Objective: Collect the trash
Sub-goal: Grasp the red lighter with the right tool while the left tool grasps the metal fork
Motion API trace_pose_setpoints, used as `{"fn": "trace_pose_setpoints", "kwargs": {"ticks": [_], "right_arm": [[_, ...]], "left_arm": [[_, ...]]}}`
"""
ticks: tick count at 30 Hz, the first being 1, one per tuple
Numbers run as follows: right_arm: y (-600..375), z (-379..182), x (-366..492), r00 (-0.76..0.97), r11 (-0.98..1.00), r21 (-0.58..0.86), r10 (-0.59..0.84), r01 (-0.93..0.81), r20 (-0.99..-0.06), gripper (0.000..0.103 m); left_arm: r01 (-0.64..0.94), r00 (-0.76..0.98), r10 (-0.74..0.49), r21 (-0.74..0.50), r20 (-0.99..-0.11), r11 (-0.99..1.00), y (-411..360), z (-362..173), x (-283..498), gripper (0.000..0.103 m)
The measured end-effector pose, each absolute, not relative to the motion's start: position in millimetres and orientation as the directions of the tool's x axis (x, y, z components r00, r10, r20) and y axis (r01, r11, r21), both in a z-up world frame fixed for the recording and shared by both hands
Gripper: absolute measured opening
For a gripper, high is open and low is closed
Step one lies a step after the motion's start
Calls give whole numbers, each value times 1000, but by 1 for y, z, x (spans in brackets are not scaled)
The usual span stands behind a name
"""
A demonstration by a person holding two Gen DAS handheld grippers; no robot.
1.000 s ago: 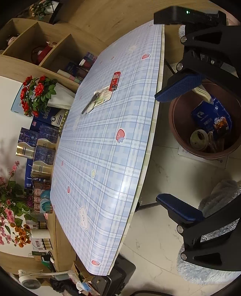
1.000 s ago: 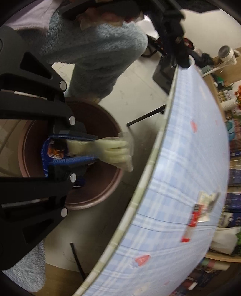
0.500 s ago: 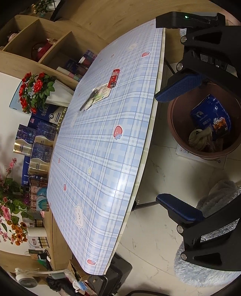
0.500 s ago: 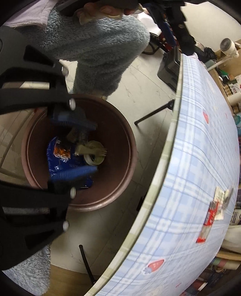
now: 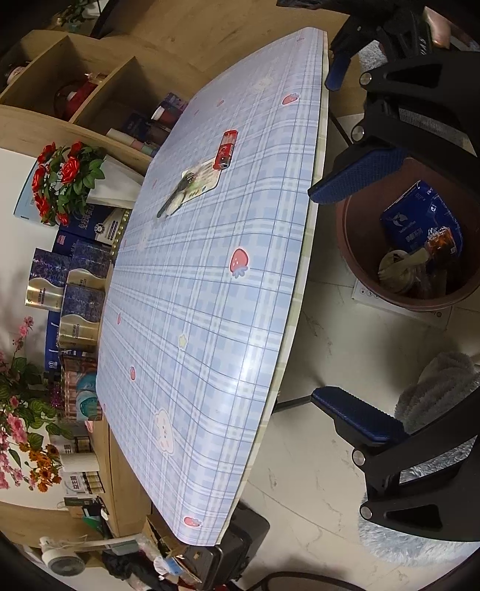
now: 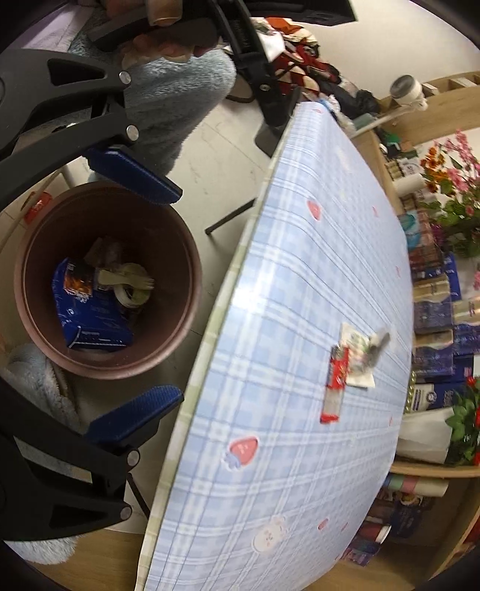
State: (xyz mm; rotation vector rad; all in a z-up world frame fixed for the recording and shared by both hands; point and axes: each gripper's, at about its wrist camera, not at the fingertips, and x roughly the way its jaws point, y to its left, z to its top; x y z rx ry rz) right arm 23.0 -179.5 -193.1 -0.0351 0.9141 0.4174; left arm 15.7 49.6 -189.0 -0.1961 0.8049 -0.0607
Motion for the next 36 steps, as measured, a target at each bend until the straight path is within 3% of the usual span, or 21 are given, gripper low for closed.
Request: {"fn": "trace_pose_setpoints", "kwargs": {"ticks": [18,24,36], "right_arm": [[-232,-186,84,572,941,157,309,-299,-760,97],[-226,-192,117,549,937,19,221,-350,-806,97],[-185,-186,191,543,833,-145,207,-535,-814,96]], "left_arm": [[24,694,-138,-169,-707,985,41,-184,55,97],[34,711,-146,-173,-688,984,42,-180,74,97],[62,709,-178,-191,-682,980,36,-175,119,97]]}}
